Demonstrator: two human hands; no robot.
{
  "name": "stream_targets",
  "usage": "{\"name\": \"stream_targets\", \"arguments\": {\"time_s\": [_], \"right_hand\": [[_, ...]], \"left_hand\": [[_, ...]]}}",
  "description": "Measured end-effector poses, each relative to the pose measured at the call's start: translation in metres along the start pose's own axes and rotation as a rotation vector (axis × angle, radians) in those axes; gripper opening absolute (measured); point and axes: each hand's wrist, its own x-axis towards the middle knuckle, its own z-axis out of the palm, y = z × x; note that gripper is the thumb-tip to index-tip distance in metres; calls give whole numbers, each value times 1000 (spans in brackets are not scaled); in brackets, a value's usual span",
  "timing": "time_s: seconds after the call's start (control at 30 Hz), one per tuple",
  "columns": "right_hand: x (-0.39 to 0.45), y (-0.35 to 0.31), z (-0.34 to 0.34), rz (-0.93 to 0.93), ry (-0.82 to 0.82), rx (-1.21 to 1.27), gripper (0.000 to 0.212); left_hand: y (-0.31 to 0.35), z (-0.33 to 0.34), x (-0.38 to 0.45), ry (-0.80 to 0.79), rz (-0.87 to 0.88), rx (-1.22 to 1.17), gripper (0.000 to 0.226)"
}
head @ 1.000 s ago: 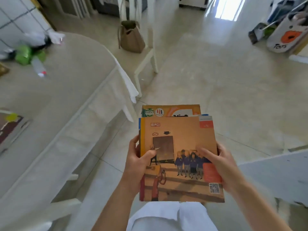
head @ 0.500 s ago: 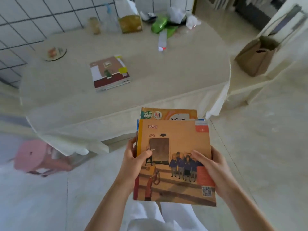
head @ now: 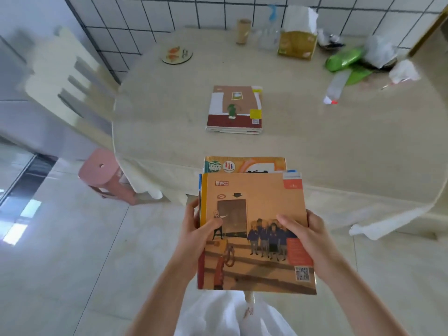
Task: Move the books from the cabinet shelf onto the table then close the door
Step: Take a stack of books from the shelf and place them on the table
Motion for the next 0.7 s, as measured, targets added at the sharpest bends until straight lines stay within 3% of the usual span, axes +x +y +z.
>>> {"name": "stream_targets", "arguments": {"time_s": [0.23, 0.47, 0.7], "right_hand": [[82, -55, 35, -76, -43, -67, 15], [159, -101, 62, -79, -38, -105, 10], [214, -122, 60, -127, 5, -110, 27]], "left_hand": [[49, -17, 79, 26, 33, 29, 49], [109, -31, 167, -48, 23, 84, 54], [144, -32, 231, -111, 195, 245, 64]]}}
